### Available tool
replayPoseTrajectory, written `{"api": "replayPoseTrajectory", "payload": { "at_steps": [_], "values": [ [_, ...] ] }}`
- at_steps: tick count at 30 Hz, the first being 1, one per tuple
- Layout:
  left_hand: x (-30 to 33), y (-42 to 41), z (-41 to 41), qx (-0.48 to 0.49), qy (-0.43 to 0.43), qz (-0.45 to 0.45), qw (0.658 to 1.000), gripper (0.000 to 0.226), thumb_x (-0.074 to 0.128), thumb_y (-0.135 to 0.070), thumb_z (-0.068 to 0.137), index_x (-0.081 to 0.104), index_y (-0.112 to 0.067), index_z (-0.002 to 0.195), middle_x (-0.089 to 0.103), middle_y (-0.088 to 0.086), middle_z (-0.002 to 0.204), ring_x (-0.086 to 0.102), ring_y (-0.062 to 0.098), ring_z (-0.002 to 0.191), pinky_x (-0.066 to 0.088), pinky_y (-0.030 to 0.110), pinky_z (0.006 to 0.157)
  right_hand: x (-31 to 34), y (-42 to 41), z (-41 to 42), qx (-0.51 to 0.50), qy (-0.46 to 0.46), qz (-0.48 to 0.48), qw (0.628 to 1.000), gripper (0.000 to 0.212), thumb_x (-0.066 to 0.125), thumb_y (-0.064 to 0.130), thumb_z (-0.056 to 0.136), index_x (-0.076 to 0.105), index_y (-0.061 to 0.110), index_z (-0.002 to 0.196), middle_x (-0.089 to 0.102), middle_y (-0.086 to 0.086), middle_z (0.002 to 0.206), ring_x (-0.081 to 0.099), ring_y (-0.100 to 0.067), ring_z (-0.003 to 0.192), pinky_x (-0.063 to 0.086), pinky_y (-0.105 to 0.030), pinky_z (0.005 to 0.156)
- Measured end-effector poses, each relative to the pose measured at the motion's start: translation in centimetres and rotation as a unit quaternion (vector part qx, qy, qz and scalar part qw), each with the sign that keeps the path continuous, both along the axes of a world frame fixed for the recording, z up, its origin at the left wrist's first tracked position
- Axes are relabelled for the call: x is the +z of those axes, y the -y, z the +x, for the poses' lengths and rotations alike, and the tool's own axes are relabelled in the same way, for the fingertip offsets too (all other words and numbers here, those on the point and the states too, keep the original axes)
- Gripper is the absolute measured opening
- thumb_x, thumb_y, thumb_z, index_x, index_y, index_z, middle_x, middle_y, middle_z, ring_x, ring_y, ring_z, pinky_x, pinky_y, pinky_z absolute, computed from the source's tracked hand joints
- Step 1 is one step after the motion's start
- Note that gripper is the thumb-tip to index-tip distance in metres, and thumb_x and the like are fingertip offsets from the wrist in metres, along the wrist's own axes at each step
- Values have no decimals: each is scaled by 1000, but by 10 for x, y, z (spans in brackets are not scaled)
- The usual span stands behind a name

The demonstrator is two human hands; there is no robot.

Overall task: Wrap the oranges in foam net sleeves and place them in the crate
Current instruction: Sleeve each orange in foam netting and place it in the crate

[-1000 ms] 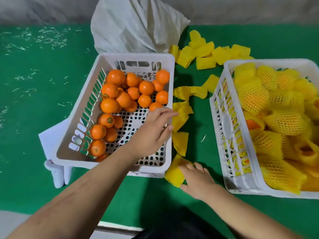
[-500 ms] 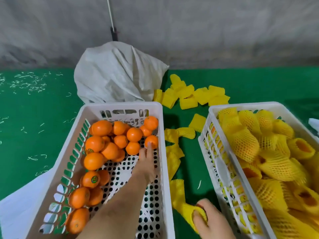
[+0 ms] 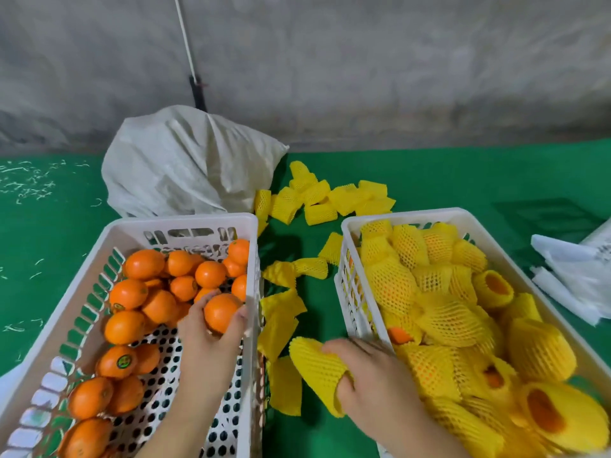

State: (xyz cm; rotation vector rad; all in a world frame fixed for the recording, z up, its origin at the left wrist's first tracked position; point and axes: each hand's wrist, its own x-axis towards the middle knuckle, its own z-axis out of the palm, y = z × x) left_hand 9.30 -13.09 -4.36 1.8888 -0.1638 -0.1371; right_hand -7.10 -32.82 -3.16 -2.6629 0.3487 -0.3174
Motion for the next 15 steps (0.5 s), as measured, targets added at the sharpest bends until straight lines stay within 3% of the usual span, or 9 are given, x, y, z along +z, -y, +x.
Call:
{"api": "replayPoseTrajectory", "payload": {
  "at_steps": [2,4,7,11,13,15],
  "values": [
    [24,2,-44,-3,12,-61,998,59,76,-72,80,53,-52,131,52,-18,130,65,11,102,58,29,74,-1,-1,1,-19,-5,44,999,28,43,38,82,59,38,104,68,19,83,58,-5,74,48,-22,63],
    [31,7,-74,-73,-42,-108,991,59,86,-59,77,57,-52,128,56,-5,130,73,22,83,59,28,60,-7,-4,4,-16,-2,6,1000,18,43,49,87,53,34,91,56,13,64,50,-11,61,43,-32,53],
    [23,12,-92,-228,-138,-119,957,68,94,-50,64,64,-45,125,53,9,133,73,30,74,60,34,64,-11,-7,9,-9,-39,-32,999,30,23,61,85,36,34,83,41,9,60,42,-18,60,29,-35,50],
    [14,-2,-85,-309,-264,-241,881,70,101,-32,65,67,-24,125,51,29,141,61,33,62,58,37,63,-12,-12,7,-34,-40,-32,998,40,18,65,91,39,31,85,56,5,66,54,-23,61,38,-34,57],
    [14,-6,-83,-341,-295,-256,855,66,100,-27,68,68,-21,126,56,20,143,61,31,64,58,36,65,-13,-12,9,-44,-47,-28,998,36,26,62,94,42,30,90,63,3,74,63,-25,69,43,-34,63],
    [16,-2,-84,-364,-282,-200,865,63,96,-24,73,68,-22,130,48,5,155,63,32,70,58,36,69,-13,-9,12,-41,-61,-19,997,23,40,54,95,44,32,100,68,2,82,67,-25,77,45,-34,66]
  ]
}}
